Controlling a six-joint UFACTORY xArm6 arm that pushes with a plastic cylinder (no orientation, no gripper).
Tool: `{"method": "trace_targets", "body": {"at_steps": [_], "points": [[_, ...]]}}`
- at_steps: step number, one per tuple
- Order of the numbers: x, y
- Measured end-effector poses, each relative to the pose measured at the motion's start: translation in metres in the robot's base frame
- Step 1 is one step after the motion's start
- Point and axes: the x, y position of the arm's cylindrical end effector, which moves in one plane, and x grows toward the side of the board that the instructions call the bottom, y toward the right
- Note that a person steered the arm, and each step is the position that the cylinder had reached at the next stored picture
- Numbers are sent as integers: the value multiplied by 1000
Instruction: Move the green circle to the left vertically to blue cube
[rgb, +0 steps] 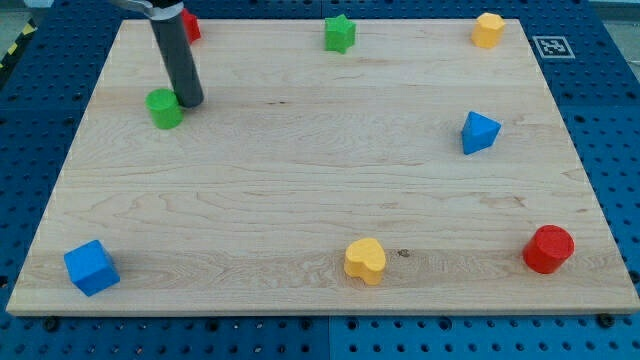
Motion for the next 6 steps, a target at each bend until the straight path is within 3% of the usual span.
{"method": "trace_targets", "body": {"at_steps": [3,4,6], "points": [[-9,-11],[-47,-11],[-64,4]]}}
